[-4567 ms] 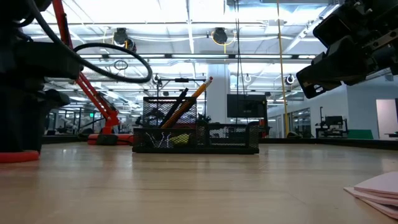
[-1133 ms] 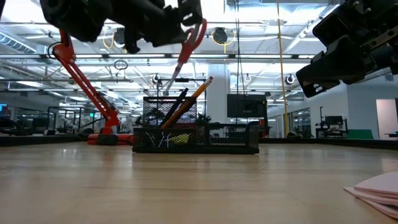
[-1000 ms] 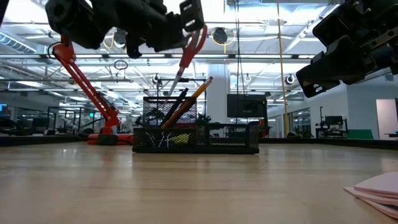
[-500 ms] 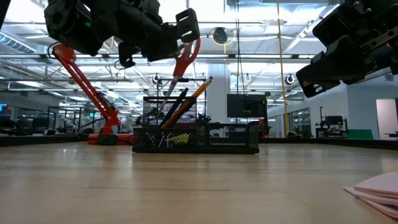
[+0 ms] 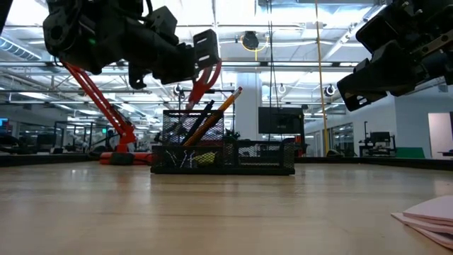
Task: Pick and place office supplies into organizer
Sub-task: Put the red scissors into the desk organizer
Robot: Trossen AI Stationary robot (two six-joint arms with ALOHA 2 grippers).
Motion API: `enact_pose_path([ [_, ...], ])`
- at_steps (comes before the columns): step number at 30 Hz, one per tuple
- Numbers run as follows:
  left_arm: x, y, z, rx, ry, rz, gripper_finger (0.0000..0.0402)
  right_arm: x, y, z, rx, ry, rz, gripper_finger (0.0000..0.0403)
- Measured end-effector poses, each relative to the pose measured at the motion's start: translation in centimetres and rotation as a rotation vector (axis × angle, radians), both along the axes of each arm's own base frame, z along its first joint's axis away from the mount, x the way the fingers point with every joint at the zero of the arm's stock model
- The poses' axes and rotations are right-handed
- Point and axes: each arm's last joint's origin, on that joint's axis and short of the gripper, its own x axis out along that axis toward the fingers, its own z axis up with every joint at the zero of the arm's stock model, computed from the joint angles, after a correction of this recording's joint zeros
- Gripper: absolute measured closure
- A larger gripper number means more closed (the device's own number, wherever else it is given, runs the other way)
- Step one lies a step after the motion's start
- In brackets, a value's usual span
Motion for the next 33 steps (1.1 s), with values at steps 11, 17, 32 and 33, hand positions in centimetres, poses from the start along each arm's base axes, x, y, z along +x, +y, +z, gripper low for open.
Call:
enact_pose_path([
  [11, 0.2, 0.4, -0.1, 0.003, -0.015, -0.073, 0.0394, 0.0, 0.0, 0.1, 0.002, -0.008, -0.001, 0.0403],
  [17, 0.2, 0.4, -0.2, -0.028, -0.070, -0.082, 0.0394, 0.0, 0.0, 0.1, 0.002, -0.008, -0.001, 0.0403],
  [32, 0.7, 0.3, -4.3, -0.078, -0.075, -0.013, 0.0394, 0.0, 0.0, 0.1, 0.002, -0.007, -0.001, 0.0403],
  [33, 0.7, 0.3, -4.3, -0.076, -0.072, -0.013, 0.0394, 0.0, 0.0, 0.1, 0.000, -0.008, -0.001, 0.0403],
])
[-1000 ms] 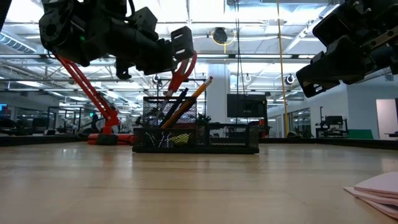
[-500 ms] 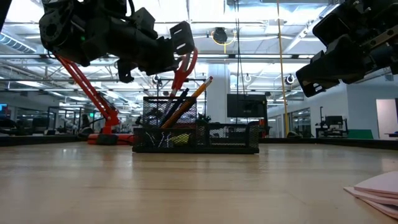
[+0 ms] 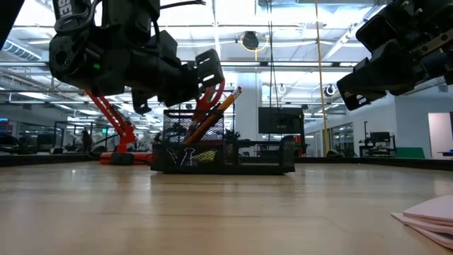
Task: Pick and place office supplies into organizer
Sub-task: Put the red scissors into the desk organizer
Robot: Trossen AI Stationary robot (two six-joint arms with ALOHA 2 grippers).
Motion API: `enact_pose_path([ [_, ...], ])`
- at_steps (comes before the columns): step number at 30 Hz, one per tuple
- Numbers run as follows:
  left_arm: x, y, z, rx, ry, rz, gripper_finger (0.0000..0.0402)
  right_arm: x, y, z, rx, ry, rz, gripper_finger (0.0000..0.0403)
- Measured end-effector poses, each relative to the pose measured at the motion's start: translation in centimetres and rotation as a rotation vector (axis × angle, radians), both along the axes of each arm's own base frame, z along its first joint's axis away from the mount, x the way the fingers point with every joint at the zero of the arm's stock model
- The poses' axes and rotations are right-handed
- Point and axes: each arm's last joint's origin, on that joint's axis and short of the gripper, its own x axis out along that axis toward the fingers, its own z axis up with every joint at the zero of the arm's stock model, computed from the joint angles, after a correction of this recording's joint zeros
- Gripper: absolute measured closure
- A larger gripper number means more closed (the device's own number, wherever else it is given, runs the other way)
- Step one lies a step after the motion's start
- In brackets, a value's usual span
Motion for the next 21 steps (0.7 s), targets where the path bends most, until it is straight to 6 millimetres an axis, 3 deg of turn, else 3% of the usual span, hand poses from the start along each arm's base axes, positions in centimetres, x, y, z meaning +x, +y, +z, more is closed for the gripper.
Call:
enact_pose_path([
  [8, 0.18, -0.23, -0.04, 0.066, 0.105, -0.088, 0.0394, 0.00, 0.00, 0.00, -0.004, -0.001, 0.001, 0.0403],
  [13, 0.50, -0.45, -0.14, 0.185, 0.262, -0.221, 0.0366, 0.00, 0.00, 0.00, -0.004, -0.001, 0.001, 0.0403],
  [21, 0.69, -0.63, -0.08, 0.206, 0.278, -0.261, 0.0357, 0.00, 0.00, 0.00, 0.002, 0.000, -0.001, 0.0403],
])
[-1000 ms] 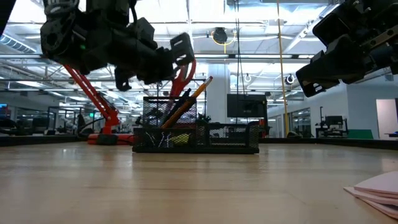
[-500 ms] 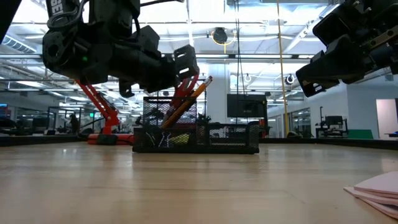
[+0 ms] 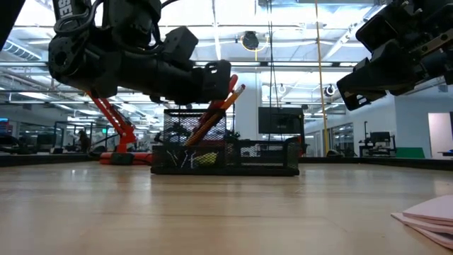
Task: Pick and place office supplies into organizer
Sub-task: Put the red scissors into the desk organizer
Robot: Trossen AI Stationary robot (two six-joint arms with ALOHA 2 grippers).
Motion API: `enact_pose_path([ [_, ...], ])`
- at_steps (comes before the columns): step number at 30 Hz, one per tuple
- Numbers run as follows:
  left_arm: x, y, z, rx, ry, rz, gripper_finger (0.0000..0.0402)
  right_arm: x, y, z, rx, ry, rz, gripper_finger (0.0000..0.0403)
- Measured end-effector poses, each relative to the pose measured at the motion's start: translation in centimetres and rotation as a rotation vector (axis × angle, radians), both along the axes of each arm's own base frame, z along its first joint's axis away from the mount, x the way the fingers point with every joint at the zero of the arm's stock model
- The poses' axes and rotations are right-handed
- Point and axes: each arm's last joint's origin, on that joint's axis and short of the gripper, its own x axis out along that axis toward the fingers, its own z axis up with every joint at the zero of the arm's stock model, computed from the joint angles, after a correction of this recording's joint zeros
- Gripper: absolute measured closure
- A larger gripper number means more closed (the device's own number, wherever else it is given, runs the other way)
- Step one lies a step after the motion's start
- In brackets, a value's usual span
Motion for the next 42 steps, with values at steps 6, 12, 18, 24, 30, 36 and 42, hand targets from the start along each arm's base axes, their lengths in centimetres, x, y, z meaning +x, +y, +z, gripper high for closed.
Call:
enact_pose_path([
  [6, 0.2, -0.3, 0.3, 0.032, 0.009, -0.088, 0.0356, 0.0, 0.0, 0.0, 0.000, 0.000, 0.000, 0.0403],
  [12, 0.1, -0.9, 1.1, 0.087, -0.012, -0.135, 0.0355, 0.0, 0.0, 0.0, 0.001, -0.001, 0.001, 0.0403],
  [18, -0.1, -1.5, 1.3, 0.150, 0.029, -0.134, 0.0351, 0.0, 0.0, 0.1, 0.003, -0.005, 0.002, 0.0403],
  [24, -0.4, -1.9, 2.1, 0.153, 0.027, -0.077, 0.0302, 0.0, 0.0, 0.1, 0.004, -0.007, 0.003, 0.0403],
  [30, -0.5, -1.8, 2.0, 0.124, 0.034, -0.032, 0.0230, 0.0, 0.0, 0.1, 0.013, -0.004, 0.000, 0.0403],
  [36, -0.4, -1.5, 1.1, 0.093, 0.082, -0.006, 0.0186, 0.0, 0.0, 0.1, 0.022, -0.003, -0.002, 0.0403],
  [42, -0.4, -1.7, 1.0, 0.087, 0.092, -0.014, 0.0179, 0.0, 0.0, 0.1, 0.022, -0.003, -0.002, 0.0403],
])
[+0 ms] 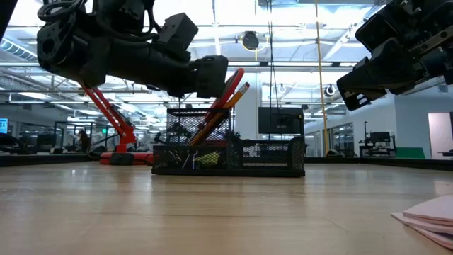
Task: Pick and place office supplies into organizer
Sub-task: Put the red scissors into the desk organizer, then put the pink sticky notes into the desk organizer
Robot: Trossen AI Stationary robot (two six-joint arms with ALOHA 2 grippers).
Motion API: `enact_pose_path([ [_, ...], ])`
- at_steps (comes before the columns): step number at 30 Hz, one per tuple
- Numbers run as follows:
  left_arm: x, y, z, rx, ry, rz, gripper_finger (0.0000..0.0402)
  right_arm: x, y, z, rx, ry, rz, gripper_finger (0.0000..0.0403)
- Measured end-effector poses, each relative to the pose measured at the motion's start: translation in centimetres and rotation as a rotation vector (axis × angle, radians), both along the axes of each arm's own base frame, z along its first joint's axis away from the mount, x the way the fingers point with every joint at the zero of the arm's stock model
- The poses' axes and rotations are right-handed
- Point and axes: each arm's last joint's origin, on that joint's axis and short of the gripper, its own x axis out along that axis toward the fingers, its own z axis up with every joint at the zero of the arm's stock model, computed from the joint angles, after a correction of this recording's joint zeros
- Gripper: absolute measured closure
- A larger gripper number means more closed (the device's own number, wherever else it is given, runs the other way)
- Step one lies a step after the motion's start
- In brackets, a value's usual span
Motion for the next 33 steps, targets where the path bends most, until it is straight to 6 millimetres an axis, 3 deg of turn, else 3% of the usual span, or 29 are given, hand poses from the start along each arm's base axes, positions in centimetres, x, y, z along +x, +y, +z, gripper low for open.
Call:
enact_pose_path([
  [9, -0.4, -0.9, 1.6, 0.013, -0.019, -0.027, 0.0178, 0.0, 0.0, 0.0, 0.000, 0.000, 0.000, 0.0403],
  [14, -1.4, -2.1, 4.3, 0.055, 0.006, -0.065, 0.0178, 0.0, 0.0, 0.0, 0.000, 0.001, 0.000, 0.0403],
  [20, -4.0, -3.6, 8.2, 0.188, 0.224, -0.247, 0.0183, 0.0, 0.0, 0.0, 0.000, 0.001, 0.000, 0.0403],
  [24, -6.6, -3.7, 10.5, 0.250, 0.337, -0.299, 0.0230, 0.0, 0.0, 0.0, 0.000, 0.001, 0.000, 0.0403],
  [30, -9.4, -4.3, 11.2, 0.411, 0.564, -0.562, 0.0374, 0.0, 0.0, 0.0, 0.000, 0.000, -0.001, 0.0403],
  [33, -10.4, -4.5, 11.3, 0.376, 0.587, -0.793, 0.0389, 0.0, 0.0, 0.0, -0.001, 0.000, -0.002, 0.0403],
])
